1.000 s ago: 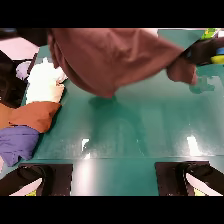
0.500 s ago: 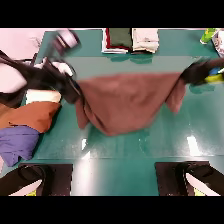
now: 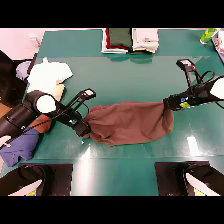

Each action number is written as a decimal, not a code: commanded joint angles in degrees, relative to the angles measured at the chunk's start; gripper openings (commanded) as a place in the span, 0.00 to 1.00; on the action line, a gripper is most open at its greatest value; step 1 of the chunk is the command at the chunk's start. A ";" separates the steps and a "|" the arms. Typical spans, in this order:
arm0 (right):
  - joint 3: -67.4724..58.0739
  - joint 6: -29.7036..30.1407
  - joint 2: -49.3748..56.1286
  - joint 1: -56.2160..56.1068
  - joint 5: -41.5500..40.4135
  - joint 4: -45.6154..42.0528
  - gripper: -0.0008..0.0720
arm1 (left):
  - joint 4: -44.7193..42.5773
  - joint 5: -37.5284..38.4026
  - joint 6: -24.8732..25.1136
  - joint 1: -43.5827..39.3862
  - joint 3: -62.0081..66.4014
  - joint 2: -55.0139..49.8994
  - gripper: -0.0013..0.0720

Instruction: Fold the shirts.

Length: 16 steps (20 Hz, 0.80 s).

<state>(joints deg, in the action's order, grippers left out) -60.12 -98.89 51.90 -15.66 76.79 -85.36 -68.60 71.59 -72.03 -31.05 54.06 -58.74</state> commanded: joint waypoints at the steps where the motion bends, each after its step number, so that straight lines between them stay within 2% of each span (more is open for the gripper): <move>1: 1.11 -0.13 0.02 -0.02 -1.20 0.17 0.03 | 1.42 2.51 -1.77 4.00 7.54 0.20 0.74; 3: 1.11 -0.13 0.02 -0.02 -1.20 0.17 0.03 | 0.24 0.33 -3.04 9.97 12.59 0.11 0.74; 6: 1.11 -0.13 0.15 -0.02 -1.18 0.20 0.03 | -0.74 -2.60 -4.55 17.27 13.57 -2.84 0.74; 9: 1.11 -0.55 0.15 -0.02 -1.16 0.20 0.03 | -0.13 -2.49 -4.44 18.29 13.57 -10.29 0.74; 10: 1.11 -1.29 0.15 -0.02 -1.11 0.17 0.03 | 2.36 -2.23 -4.37 18.29 13.57 -13.27 0.75; 11: 1.11 -1.75 0.15 -0.02 -0.92 0.17 0.03 | 5.31 -1.66 -3.89 18.29 13.57 -16.48 0.92; 14: 1.14 -2.58 0.15 -0.02 0.42 0.17 0.03 | 12.85 0.28 -0.72 18.27 13.57 -22.75 0.94; 16: 1.14 -2.67 0.15 -0.04 0.79 0.17 0.03 | 13.90 0.90 0.55 17.73 13.38 -23.82 0.95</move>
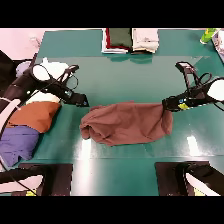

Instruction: Fold the shirts.

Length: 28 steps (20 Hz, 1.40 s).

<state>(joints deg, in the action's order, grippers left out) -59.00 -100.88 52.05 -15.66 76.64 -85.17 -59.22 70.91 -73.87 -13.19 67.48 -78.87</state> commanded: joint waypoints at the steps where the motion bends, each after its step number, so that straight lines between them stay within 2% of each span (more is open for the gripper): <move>1: 0.02 -0.70 0.00 -0.04 1.01 -0.02 0.03 | 4.81 1.97 2.43 -0.57 -0.74 -3.72 0.95; 3: 0.02 -0.68 0.00 -0.04 0.98 0.02 0.03 | 4.94 3.61 4.57 -0.63 -1.75 -3.65 0.94; 8: 0.07 -0.66 0.00 -0.04 1.22 0.00 0.03 | 10.19 3.34 3.91 4.48 -1.42 2.99 0.94; 11: 0.07 -0.66 0.00 -0.04 0.90 0.02 0.03 | 10.01 6.75 5.38 2.43 -1.81 4.42 0.94; 15: 0.07 -0.66 0.00 -0.33 0.46 0.04 0.03 | 6.05 2.54 5.33 -4.61 -7.89 4.07 0.94; 16: 0.04 -0.66 0.00 -0.31 -0.07 0.04 0.03 | 4.09 1.14 4.85 -5.68 -8.41 4.07 0.81; 18: -0.04 -0.61 -0.02 -0.31 -1.05 0.04 0.03 | 3.28 -0.72 3.21 -5.73 -8.31 4.42 0.15; 19: -0.61 -0.35 -0.02 -0.33 -1.42 0.02 0.03 | 3.26 -0.85 3.28 -5.44 -7.34 4.48 0.05; 22: -8.63 1.95 -0.07 -0.31 -1.27 -0.13 0.03 | 1.20 -0.44 1.27 -3.91 1.57 8.55 0.05; 25: -25.22 3.52 -0.02 -0.20 0.42 -0.48 0.03 | -4.15 -1.46 -1.20 -3.67 16.20 18.27 0.05; 28: -41.31 5.03 -0.02 -0.20 3.58 -0.57 0.03 | -5.05 -1.29 -1.22 -3.67 29.40 26.36 0.05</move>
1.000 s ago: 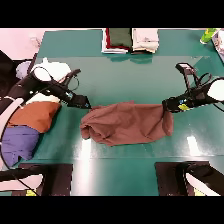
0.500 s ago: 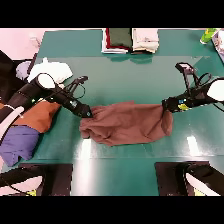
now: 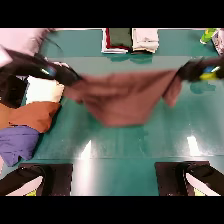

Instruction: Fold the shirts.

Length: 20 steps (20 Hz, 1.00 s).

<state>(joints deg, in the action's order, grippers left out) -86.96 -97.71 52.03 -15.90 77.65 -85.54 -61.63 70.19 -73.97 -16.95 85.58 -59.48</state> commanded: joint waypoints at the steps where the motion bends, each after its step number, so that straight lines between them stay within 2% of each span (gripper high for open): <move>1: -17.92 1.90 0.00 0.04 3.98 -0.20 0.03 | -2.64 -0.59 -1.11 0.09 14.38 9.33 0.05; 6: -31.54 1.95 0.83 0.07 8.55 -3.48 0.03 | -4.28 0.94 -0.98 0.09 20.87 13.31 0.05; 10: -36.76 1.97 4.31 0.09 11.21 -7.52 0.03 | -12.96 5.79 -2.56 0.09 18.78 10.40 0.05; 12: -30.47 1.95 5.31 0.02 11.41 -5.88 0.03 | -12.90 7.34 -2.95 0.04 12.17 8.13 0.05; 16: -3.78 1.64 5.84 -0.09 11.96 -2.47 0.03 | -13.20 6.69 -3.52 -5.25 -12.13 5.03 0.05; 20: 21.03 0.59 2.43 -0.07 6.84 0.09 0.03 | -12.48 3.67 -3.58 -12.04 -36.61 4.81 0.06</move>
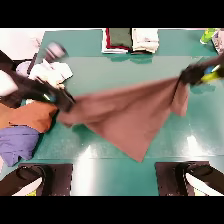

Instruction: Fold the shirts.

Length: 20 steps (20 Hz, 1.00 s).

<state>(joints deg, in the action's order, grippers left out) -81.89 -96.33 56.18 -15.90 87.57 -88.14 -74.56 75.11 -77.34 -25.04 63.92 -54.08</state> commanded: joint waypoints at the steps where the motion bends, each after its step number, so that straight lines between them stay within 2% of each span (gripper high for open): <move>1: 19.87 -1.46 -2.56 0.04 -4.31 3.91 0.03 | 1.46 -1.18 -0.33 -4.98 -18.91 -0.59 0.06; 2: 23.04 -1.84 -3.17 0.04 -5.44 5.25 0.03 | 2.34 -1.20 -1.01 -5.27 -21.40 -0.59 0.07; 4: 26.25 -2.27 -3.43 0.02 -6.69 6.14 0.03 | 3.32 -1.25 -2.25 -5.27 -22.84 -0.59 0.84; 6: 26.56 -2.25 -2.64 0.02 -6.62 6.12 0.03 | 2.97 -0.70 -3.30 -4.37 -19.67 -0.57 0.86; 9: 23.37 -2.23 -0.37 -0.02 -6.62 6.16 0.03 | 0.55 -0.04 -5.55 3.04 -7.61 -0.57 0.86; 12: 19.52 -2.16 1.11 -0.07 -6.67 6.12 0.03 | -5.40 -7.65 -5.84 12.98 -3.50 -0.98 0.86; 14: 18.03 -2.14 1.99 -0.09 -7.10 6.10 0.03 | -4.26 -7.04 -6.21 17.18 -3.72 -5.14 0.86; 16: 18.14 -2.16 2.40 -0.09 -7.39 6.08 0.03 | -3.15 -7.50 -6.08 17.64 -3.76 -12.02 0.86; 20: 20.83 -2.16 2.36 -0.09 -8.13 6.12 0.03 | 6.27 -7.54 -1.68 17.64 -3.74 -23.74 0.86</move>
<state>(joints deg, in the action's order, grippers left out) -62.19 -98.48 58.35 -15.94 80.12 -82.08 -73.93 67.72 -81.87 -8.40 59.88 -70.81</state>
